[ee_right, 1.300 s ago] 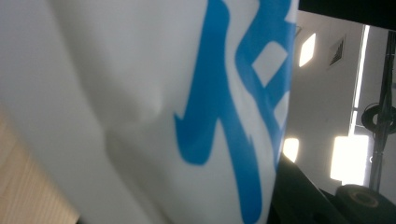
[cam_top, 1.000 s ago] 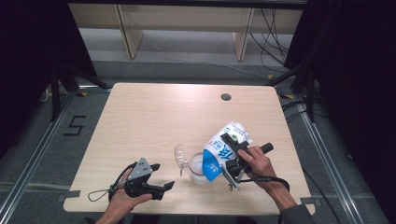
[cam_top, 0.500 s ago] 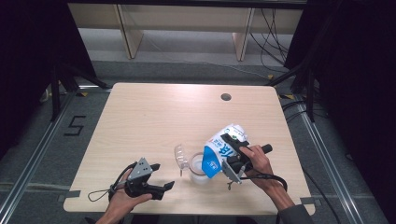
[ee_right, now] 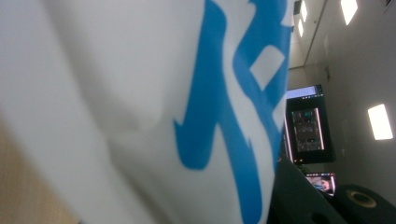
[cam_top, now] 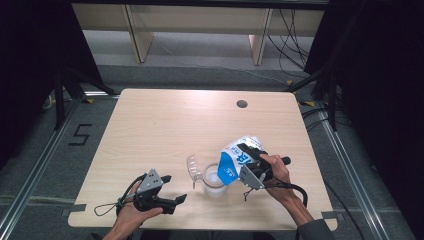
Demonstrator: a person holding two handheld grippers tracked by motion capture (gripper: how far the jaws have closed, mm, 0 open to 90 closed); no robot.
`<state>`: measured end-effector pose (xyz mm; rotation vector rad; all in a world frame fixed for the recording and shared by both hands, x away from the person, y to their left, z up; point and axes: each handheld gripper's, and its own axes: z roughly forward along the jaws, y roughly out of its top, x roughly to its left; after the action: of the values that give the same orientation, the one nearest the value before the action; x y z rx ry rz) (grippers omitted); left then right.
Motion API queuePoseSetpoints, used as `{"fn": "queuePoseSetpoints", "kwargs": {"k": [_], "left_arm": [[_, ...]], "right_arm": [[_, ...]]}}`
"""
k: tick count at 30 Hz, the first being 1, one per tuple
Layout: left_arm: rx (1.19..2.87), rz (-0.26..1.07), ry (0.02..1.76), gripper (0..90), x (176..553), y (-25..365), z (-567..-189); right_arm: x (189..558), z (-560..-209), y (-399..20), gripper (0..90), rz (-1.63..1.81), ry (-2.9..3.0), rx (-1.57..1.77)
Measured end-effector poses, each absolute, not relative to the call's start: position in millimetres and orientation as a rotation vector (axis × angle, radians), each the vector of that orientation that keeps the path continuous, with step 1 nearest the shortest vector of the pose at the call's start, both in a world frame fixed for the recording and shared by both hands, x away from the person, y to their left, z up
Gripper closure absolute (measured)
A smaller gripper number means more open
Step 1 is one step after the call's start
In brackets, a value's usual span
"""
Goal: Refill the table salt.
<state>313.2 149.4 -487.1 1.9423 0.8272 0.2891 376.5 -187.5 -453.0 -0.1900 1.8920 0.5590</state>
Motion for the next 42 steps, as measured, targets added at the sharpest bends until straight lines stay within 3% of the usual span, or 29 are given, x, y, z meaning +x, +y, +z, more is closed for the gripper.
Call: {"fn": "queuePoseSetpoints", "kwargs": {"k": [42], "left_arm": [[1.943,0.291,0.829,15.3,314,149,-487]], "right_arm": [[413,-470,-233,87.5,1.031,2.057,0.366]]}}
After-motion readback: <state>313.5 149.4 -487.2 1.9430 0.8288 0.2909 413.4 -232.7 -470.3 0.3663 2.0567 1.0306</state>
